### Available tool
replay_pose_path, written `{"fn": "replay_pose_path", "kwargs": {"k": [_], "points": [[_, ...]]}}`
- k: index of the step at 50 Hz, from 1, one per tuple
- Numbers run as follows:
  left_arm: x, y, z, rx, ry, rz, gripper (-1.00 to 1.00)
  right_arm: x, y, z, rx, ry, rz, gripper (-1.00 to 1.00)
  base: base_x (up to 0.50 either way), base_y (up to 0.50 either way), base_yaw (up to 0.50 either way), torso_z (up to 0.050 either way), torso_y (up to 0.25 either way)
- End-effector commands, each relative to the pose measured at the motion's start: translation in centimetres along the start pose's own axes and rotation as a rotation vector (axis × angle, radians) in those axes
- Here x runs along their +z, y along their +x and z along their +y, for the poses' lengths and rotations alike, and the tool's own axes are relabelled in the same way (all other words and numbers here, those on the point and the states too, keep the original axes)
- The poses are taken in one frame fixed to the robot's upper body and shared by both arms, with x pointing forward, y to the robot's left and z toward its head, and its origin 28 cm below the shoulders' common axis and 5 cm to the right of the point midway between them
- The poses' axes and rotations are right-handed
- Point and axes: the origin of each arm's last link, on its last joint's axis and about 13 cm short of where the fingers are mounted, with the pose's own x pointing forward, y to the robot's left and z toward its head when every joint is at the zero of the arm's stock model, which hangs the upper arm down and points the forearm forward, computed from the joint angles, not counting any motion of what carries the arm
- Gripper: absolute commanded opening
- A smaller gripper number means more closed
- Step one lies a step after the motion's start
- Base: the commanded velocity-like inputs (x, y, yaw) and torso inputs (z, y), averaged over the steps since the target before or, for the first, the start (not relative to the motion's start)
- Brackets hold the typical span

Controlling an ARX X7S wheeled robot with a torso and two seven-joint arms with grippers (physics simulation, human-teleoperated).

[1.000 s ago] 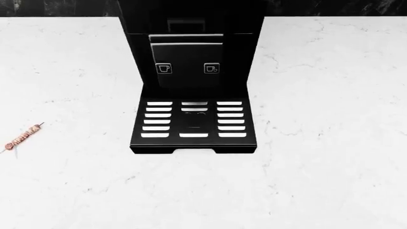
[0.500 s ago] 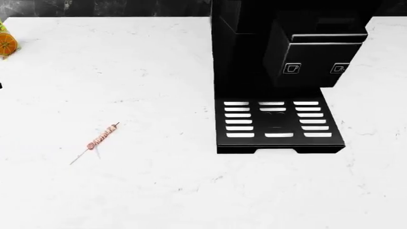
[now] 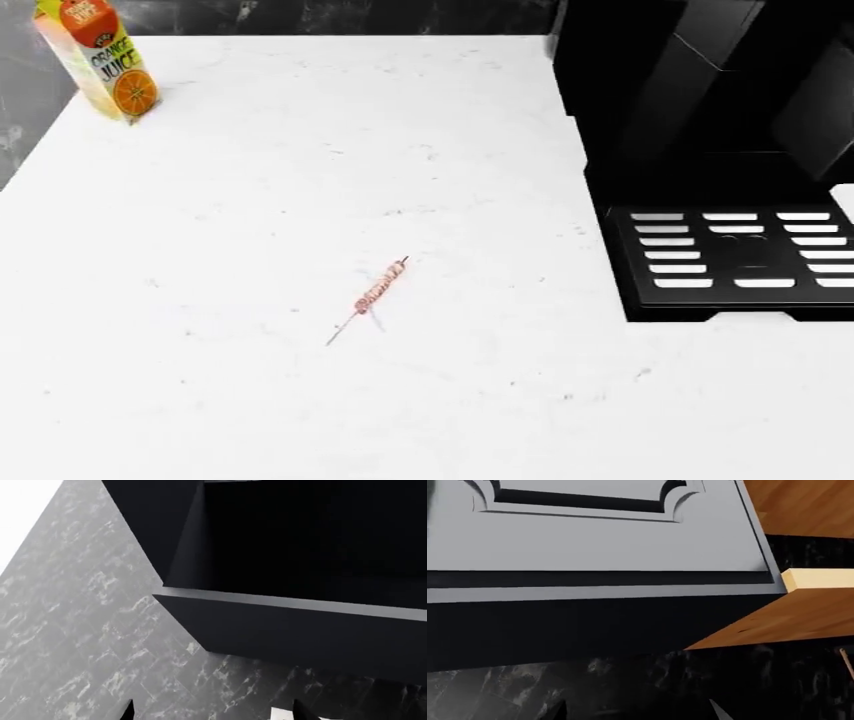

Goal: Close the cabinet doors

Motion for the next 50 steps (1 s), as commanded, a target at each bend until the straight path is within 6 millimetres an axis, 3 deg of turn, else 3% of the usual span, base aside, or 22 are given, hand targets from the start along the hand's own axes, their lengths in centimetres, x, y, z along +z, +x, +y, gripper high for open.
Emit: {"fn": "replay_pose_path", "kwargs": {"k": [1, 30, 39, 42, 50], "points": [[0.9, 0.1, 0.0, -0.039, -0.018, -0.027, 1.00, -0.2, -0.3, 0.0, 0.008, 0.019, 0.014, 1.00, 0.00, 0.50, 0.00, 0.000, 0.000], [0.8, -0.7, -0.6, -0.122, -0.023, -0.004, 1.00, 0.3, -0.7, -0.4, -0.009, 0.059, -0.001, 1.00, 0.00, 0.50, 0.00, 0.000, 0.000], [0.4, -0.4, -0.5, -0.093, -0.025, 0.010, 1.00, -0.4, -1.0, -0.4, -0.018, 0.082, 0.000, 1.00, 0.00, 0.08, 0.00, 0.000, 0.000], [0.0, 0.9, -0.4, -0.040, -0.035, 0.046, 1.00, -0.9, -0.9, -0.3, -0.014, 0.084, 0.015, 1.00, 0.00, 0.00, 0.00, 0.000, 0.000], [-0.2, 8.6, -1.0, -0.041, 0.018, -0.034, 1.00, -0.9, -1.2, -1.2, -0.024, 0.108, 0.030, 1.00, 0.00, 0.00, 0.00, 0.000, 0.000]]}}
